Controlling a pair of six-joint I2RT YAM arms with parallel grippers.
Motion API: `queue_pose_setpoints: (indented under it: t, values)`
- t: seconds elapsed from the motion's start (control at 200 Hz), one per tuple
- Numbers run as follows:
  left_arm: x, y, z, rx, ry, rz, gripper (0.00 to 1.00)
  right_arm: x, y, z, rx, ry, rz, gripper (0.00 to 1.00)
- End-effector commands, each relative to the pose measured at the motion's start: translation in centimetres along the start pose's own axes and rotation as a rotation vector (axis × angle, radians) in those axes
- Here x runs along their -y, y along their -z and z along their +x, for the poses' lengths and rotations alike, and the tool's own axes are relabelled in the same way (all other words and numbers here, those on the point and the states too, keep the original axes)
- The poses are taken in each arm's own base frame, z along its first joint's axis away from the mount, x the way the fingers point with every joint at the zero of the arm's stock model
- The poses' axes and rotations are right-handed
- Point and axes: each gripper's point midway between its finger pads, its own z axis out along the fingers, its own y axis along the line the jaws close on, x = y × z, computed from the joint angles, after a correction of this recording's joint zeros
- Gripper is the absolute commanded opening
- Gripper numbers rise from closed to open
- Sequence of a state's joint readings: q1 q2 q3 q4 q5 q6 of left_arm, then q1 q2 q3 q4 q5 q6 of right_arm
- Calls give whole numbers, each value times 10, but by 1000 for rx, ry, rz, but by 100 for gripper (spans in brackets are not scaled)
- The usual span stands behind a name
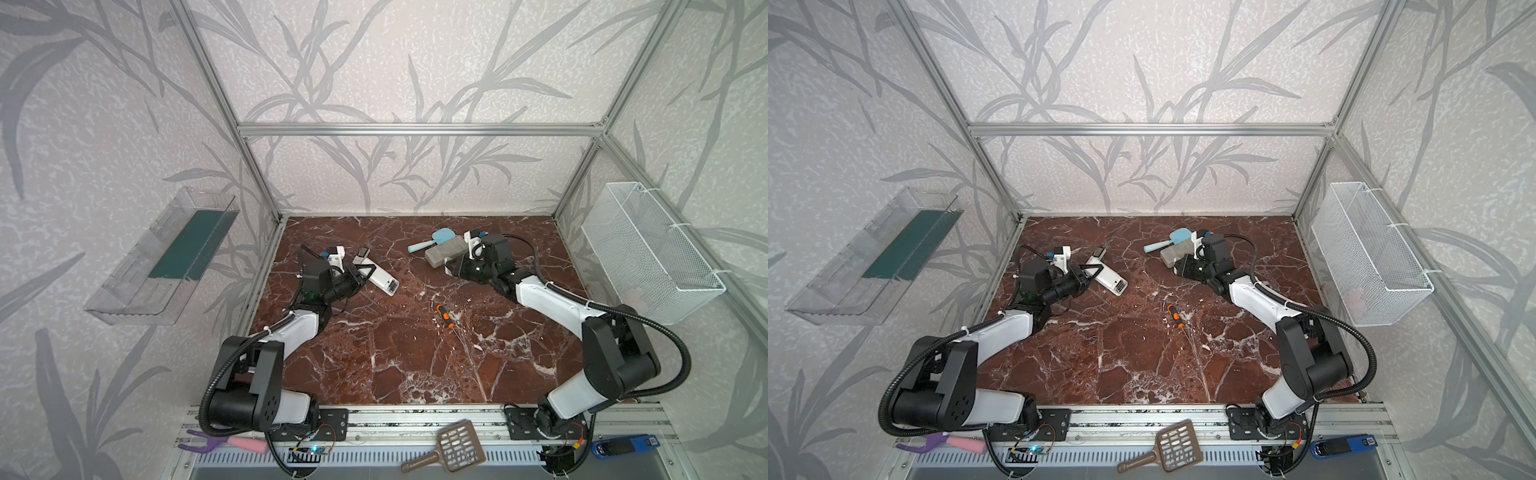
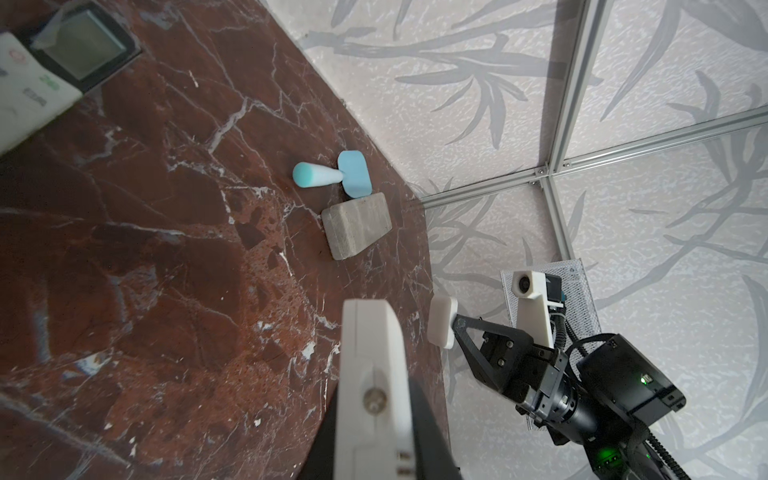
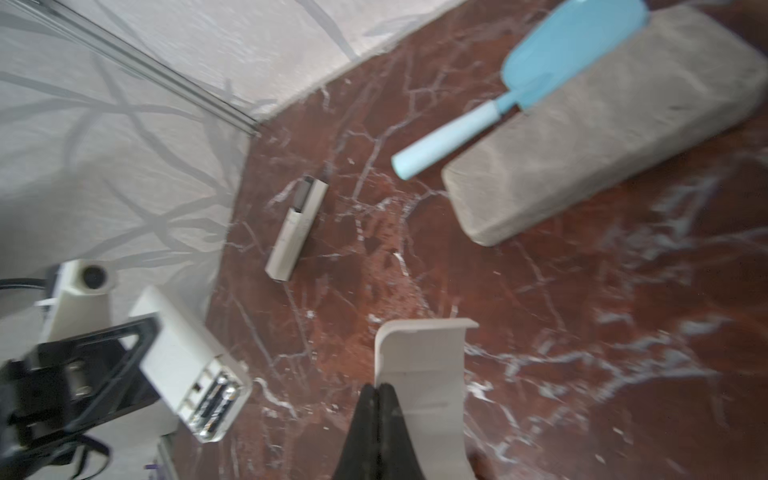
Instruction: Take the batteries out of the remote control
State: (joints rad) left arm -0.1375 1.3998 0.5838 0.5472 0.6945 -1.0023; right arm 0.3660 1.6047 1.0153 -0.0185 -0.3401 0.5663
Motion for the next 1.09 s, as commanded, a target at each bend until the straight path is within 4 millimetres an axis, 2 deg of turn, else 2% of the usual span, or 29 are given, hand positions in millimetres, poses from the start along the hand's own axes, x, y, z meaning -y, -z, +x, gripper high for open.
queue_pose_setpoints:
  t: [0.0,0.085,0.185,0.27,0.42,0.57,0.73,0.925,1.09]
  values:
    - [1,-7,16,-80,-41,-22,0,59,-4,27,-169,92,235,3]
    - [-5,-12,29,-122,-49,-46,0,89,-15,33,-243,77,334,3]
    - [-9,-18,43,-162,-49,-59,0,108,-26,30,-274,72,411,2]
    - [-11,-22,53,-194,-46,-61,0,119,-30,26,-283,80,469,3]
    - [-16,-25,66,-232,-48,-76,0,127,-24,15,-287,111,554,16]
    - [-22,-27,71,-253,-45,-90,0,125,-18,14,-292,128,558,24]
    - [-24,-32,73,-276,-37,-95,0,115,-9,11,-264,132,523,32]
    - [-32,-47,92,-377,-37,-121,1,92,8,10,-213,133,442,38]
    - [-45,-62,103,-412,-8,-130,3,65,24,22,-178,138,343,40]
